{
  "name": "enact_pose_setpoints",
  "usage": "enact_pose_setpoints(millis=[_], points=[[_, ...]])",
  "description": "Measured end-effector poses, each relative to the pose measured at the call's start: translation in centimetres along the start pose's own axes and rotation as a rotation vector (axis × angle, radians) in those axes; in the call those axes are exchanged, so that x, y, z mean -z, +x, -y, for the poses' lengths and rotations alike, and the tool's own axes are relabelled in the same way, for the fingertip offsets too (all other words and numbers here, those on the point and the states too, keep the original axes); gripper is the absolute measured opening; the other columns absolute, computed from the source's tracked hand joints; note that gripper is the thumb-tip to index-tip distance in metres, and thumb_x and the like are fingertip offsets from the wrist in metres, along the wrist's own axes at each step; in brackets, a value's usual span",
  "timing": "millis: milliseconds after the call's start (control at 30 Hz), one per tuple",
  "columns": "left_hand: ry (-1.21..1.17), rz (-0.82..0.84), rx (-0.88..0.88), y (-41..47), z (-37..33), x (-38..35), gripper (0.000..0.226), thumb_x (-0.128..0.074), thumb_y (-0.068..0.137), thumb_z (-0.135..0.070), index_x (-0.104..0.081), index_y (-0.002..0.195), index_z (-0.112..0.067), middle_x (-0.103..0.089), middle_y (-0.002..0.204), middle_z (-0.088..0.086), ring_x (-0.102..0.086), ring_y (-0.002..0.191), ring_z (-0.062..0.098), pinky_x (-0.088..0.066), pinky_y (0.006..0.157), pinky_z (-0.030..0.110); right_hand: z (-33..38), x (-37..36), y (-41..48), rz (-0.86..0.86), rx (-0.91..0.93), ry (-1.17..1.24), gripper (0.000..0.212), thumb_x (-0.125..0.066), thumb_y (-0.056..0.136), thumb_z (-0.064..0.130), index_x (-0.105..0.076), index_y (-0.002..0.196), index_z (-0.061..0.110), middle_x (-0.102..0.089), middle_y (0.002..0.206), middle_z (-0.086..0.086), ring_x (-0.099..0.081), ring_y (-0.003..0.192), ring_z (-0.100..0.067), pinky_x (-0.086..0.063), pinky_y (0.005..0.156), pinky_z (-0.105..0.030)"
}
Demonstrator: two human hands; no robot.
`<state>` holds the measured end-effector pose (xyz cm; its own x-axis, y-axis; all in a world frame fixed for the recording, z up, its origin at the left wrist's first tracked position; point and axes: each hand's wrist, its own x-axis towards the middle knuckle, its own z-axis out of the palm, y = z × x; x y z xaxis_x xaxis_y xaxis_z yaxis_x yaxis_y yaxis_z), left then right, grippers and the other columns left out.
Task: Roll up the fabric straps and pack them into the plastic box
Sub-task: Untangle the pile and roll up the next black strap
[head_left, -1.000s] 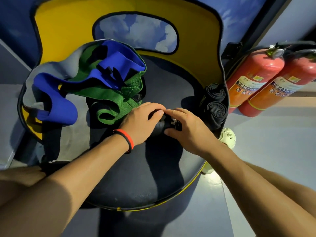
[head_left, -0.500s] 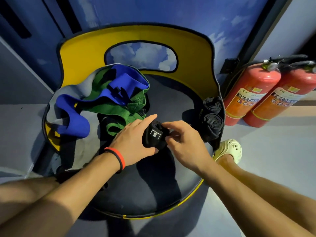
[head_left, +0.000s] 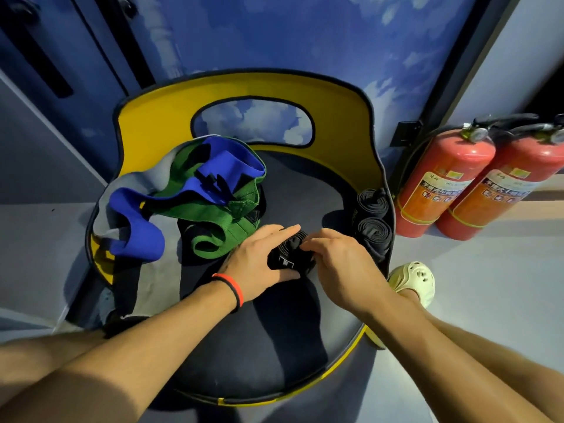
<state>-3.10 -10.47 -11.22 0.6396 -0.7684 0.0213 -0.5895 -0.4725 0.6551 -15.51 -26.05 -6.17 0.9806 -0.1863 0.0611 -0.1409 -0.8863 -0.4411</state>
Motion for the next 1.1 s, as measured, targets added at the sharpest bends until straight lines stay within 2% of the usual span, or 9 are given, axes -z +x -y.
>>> enact_pose_setpoints(millis=[167,267,333,400,533,667,833,967,1100], points=[[-0.165,-0.086,0.091,2.7,-1.1,-0.1,0.087,-0.094,0.064,-0.031,-0.046,0.135,-0.048,-0.061,0.128,-0.016,-0.059,0.119,0.007,-0.049,0.102,0.034,-0.8,1.6,0.9,-0.130,-0.025,-0.059,0.036,-0.046,0.093,0.018,-0.068,0.121,0.014,-0.068,0.115,-0.006,-0.065,0.097,-0.033,-0.056,0.077,-0.046],[-0.351,-0.173,0.148,5.7,-1.5,-1.4,0.078,-0.097,0.060,-0.020,-0.048,0.117,-0.037,-0.070,0.110,-0.012,-0.066,0.105,0.007,-0.055,0.094,0.039,-1.9,1.8,0.9,-0.175,-0.078,-0.185,0.035,-0.060,0.091,0.023,-0.064,0.124,0.012,-0.061,0.129,-0.010,-0.059,0.115,-0.035,-0.052,0.095,-0.048],[-0.421,-0.218,0.141,8.1,-1.6,-2.3,0.073,-0.097,0.060,-0.018,-0.050,0.115,-0.033,-0.070,0.109,-0.010,-0.066,0.105,0.007,-0.055,0.095,0.040,-2.6,1.9,0.9,-0.185,-0.143,-0.267,0.047,-0.069,0.088,0.028,-0.060,0.131,0.010,-0.054,0.143,-0.015,-0.052,0.131,-0.036,-0.045,0.108,-0.050],[-0.460,-0.244,0.116,10.6,-1.9,-2.9,0.072,-0.095,0.062,-0.016,-0.050,0.117,-0.030,-0.068,0.114,-0.007,-0.065,0.109,0.011,-0.053,0.099,0.041,-3.2,1.9,0.8,-0.176,-0.209,-0.322,0.052,-0.070,0.087,0.033,-0.061,0.131,0.009,-0.053,0.146,-0.018,-0.050,0.134,-0.037,-0.042,0.110,-0.051],[-0.508,-0.200,0.071,14.8,-3.0,-3.9,0.071,-0.089,0.071,-0.007,-0.045,0.125,-0.024,-0.062,0.122,-0.002,-0.060,0.114,0.013,-0.049,0.099,0.029,-3.9,2.1,0.4,-0.052,-0.261,-0.385,0.041,-0.065,0.088,0.041,-0.067,0.119,0.014,-0.052,0.148,-0.015,-0.046,0.138,-0.034,-0.037,0.114,-0.047],[-0.507,-0.102,0.036,17.6,-4.1,-5.0,0.071,-0.084,0.077,-0.006,-0.043,0.133,-0.019,-0.060,0.126,-0.001,-0.059,0.113,0.010,-0.046,0.091,0.011,-4.0,2.3,0.6,-0.019,-0.264,-0.368,0.039,-0.059,0.093,0.043,-0.068,0.124,0.020,-0.043,0.156,-0.010,-0.037,0.146,-0.029,-0.031,0.120,-0.045],[-0.570,-0.053,0.077,18.4,-4.9,-5.7,0.069,-0.079,0.082,-0.001,-0.040,0.138,-0.012,-0.060,0.125,-0.001,-0.057,0.109,0.004,-0.041,0.083,0.000,-4.1,2.8,0.8,-0.007,-0.280,-0.306,0.043,-0.056,0.096,0.047,-0.065,0.130,0.022,-0.033,0.162,-0.008,-0.031,0.149,-0.028,-0.028,0.121,-0.042],[-0.570,0.007,0.124,18.5,-4.7,-5.0,0.070,-0.069,0.082,0.009,-0.046,0.140,-0.023,-0.055,0.130,-0.006,-0.052,0.122,0.008,-0.045,0.092,0.012,-4.2,2.8,0.8,-0.017,-0.266,-0.325,0.039,-0.058,0.093,0.048,-0.069,0.121,0.023,-0.039,0.158,-0.008,-0.036,0.145,-0.027,-0.033,0.116,-0.041],[-0.486,0.042,0.152,17.6,-6.1,-4.6,0.075,-0.048,0.086,0.011,-0.046,0.146,-0.034,-0.047,0.137,-0.007,-0.050,0.119,0.008,-0.047,0.080,0.015,-4.2,2.3,0.7,-0.041,-0.276,-0.364,0.030,-0.064,0.086,0.048,-0.071,0.101,0.023,-0.054,0.139,-0.008,-0.050,0.124,-0.029,-0.044,0.101,-0.043]])
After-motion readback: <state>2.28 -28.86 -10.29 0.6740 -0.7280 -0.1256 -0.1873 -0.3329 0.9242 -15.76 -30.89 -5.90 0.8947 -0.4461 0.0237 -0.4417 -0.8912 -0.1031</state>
